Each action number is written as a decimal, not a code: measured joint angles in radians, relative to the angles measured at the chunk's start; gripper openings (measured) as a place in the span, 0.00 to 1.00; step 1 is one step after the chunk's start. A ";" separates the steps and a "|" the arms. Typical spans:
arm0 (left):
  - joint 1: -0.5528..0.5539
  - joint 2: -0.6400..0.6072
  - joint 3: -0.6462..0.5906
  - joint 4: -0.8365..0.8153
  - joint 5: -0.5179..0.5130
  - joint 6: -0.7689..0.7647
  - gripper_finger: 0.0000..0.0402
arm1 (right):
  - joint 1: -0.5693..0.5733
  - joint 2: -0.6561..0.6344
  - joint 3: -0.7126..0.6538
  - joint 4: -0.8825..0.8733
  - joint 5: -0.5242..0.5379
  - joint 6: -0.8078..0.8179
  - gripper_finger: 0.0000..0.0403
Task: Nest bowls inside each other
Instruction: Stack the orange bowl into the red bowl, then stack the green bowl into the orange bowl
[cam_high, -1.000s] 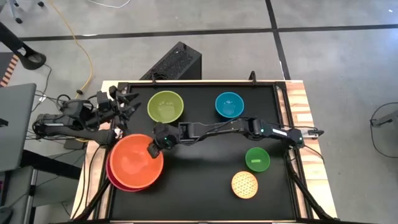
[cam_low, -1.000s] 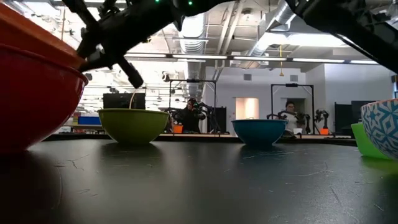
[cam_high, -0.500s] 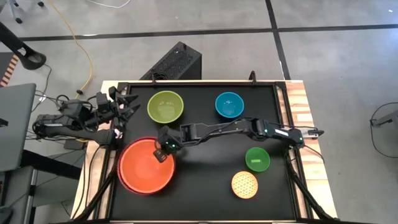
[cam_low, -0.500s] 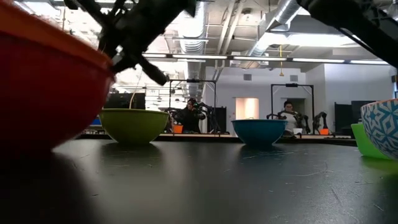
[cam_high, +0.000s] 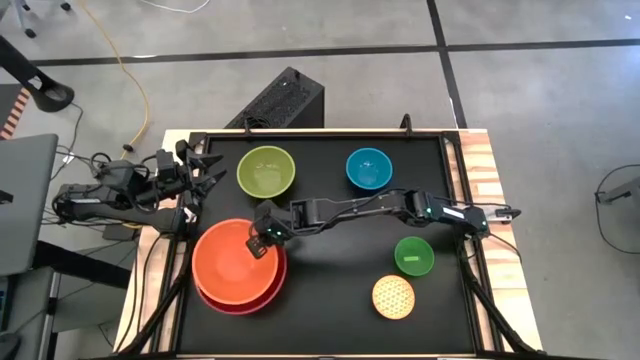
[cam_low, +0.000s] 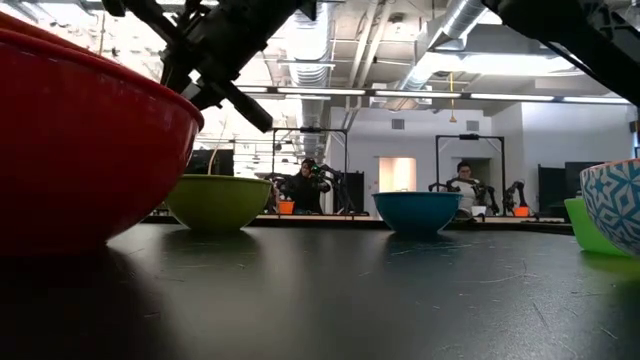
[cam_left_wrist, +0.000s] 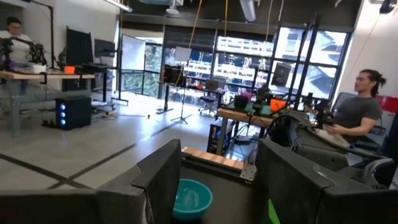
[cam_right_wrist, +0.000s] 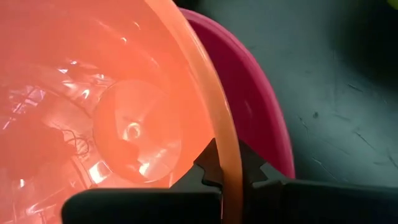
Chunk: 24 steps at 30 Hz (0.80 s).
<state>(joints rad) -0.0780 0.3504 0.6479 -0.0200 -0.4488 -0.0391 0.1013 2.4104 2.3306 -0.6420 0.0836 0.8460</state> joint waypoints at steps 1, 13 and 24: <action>0.000 0.000 0.000 -0.002 0.000 0.000 0.50 | 0.000 0.000 0.000 0.011 0.000 -0.006 0.08; 0.000 0.000 0.000 -0.044 0.001 -0.036 0.50 | 0.003 0.000 0.000 -0.017 -0.003 0.018 0.28; 0.000 0.000 0.000 -0.043 0.000 -0.036 0.50 | -0.009 -0.003 0.007 -0.020 -0.017 0.012 0.51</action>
<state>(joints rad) -0.0779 0.3504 0.6477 -0.0631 -0.4492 -0.0753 0.0920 2.4073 2.3378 -0.6616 0.0668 0.8582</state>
